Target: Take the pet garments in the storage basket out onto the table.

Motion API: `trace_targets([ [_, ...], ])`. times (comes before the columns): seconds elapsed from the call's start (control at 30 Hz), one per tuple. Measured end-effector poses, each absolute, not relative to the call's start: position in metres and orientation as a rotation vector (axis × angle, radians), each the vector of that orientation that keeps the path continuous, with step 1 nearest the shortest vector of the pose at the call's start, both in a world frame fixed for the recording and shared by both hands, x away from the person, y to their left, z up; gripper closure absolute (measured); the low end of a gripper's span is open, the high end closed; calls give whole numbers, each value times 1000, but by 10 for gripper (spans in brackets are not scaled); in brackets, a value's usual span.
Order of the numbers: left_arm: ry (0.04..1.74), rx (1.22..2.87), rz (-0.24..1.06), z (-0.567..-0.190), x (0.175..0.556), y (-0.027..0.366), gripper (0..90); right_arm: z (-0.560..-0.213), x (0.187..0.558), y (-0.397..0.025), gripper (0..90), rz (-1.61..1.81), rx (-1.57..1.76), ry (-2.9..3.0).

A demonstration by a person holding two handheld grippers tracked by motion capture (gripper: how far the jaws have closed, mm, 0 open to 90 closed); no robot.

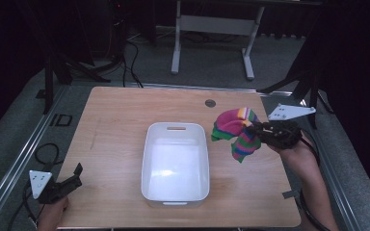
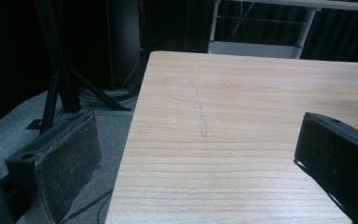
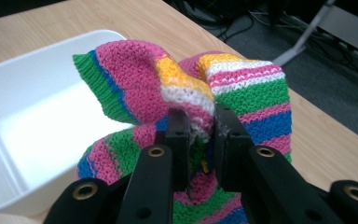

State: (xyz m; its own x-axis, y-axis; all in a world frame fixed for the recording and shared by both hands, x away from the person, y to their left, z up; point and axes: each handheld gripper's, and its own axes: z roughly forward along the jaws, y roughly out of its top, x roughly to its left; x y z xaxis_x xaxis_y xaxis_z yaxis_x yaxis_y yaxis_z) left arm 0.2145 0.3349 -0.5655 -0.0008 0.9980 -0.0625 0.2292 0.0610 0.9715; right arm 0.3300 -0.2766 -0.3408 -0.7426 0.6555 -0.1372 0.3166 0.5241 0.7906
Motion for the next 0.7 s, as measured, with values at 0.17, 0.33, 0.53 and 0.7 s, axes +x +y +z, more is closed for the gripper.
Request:
trace_targets([
  [0.17, 1402, 1332, 1037, -565, 215, 335, 9, -355, 336, -295, 780, 1097, 856, 2322],
  [0.33, 1398, 1334, 1039, -565, 214, 335, 9, -373, 342, -307, 780, 1081, 919, 2307],
  [0.53, 1398, 1333, 1040, -566, 214, 334, 9, -403, 350, -316, 779, 1075, 974, 2320],
  [0.7, 1399, 1333, 1041, -566, 214, 334, 9, -429, 358, -319, 779, 1072, 1002, 2326],
])
